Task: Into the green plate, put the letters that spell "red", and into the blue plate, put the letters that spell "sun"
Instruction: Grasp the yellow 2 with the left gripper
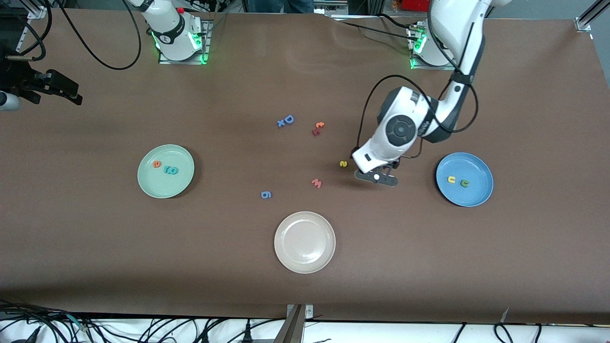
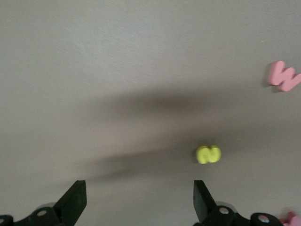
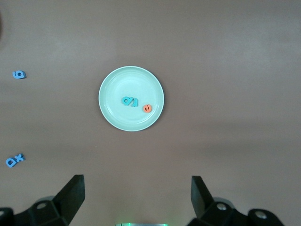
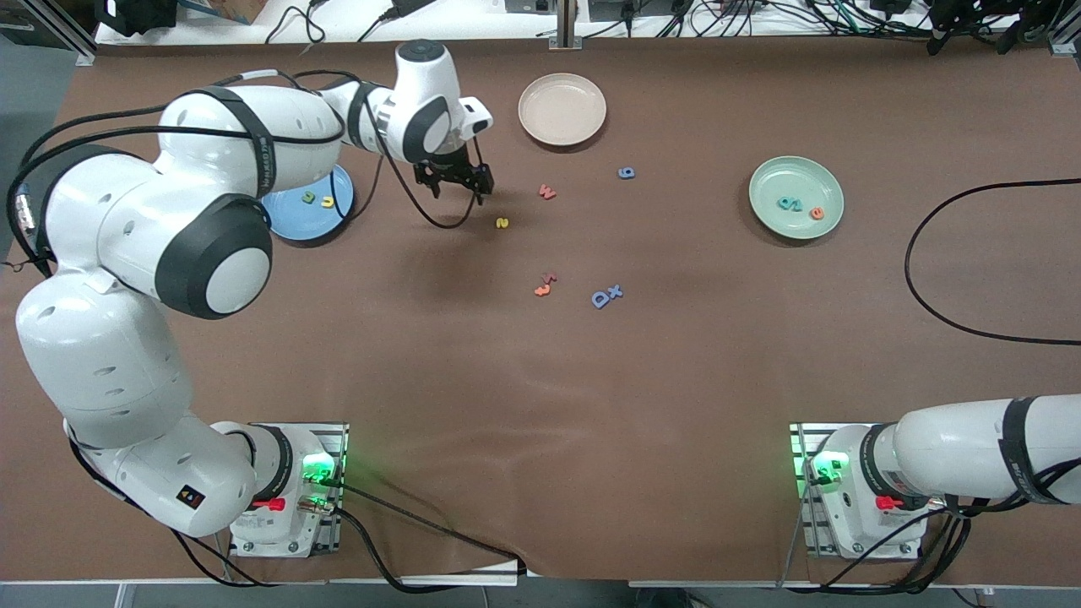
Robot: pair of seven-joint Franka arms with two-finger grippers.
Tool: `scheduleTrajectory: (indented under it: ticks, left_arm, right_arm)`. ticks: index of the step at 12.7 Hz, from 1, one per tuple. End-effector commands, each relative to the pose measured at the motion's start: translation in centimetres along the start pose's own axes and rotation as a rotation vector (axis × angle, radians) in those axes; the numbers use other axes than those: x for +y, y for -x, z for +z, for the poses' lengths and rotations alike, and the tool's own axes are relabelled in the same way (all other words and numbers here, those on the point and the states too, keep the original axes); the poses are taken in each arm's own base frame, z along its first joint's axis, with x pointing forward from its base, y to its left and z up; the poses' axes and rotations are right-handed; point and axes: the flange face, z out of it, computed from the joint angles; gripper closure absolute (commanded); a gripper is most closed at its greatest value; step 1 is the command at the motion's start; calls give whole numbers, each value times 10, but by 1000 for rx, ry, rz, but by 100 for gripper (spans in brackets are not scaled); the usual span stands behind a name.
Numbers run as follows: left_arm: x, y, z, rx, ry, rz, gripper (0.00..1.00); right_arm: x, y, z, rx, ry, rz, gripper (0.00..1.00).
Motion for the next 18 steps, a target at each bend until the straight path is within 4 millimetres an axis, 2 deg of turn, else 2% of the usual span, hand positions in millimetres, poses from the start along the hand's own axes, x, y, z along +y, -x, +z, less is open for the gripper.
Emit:
scheduleTrajectory:
  ticks: [1, 6, 8, 12, 16, 18]
  left_arm:
    - [29, 2, 20, 21, 0, -104, 0]
    - [44, 1, 43, 61, 25, -283, 1]
    - [53, 4, 53, 68, 26, -302, 3]
    - [69, 5, 62, 69, 18, -286, 4]
    - [72, 6, 63, 80, 17, -258, 19]
    - [72, 6, 63, 80, 16, -238, 31]
  right_arm:
    - [2, -15, -6, 37, -13, 7, 0]
    - [-2, -20, -9, 80, -16, 1, 0]
    - [-3, -27, -5, 94, -12, -6, 0]
    - [11, -28, -8, 100, -20, 12, 0]
    - [9, -26, -1, 82, -22, 9, 0]
    - [10, -24, -1, 81, -23, 9, 0]
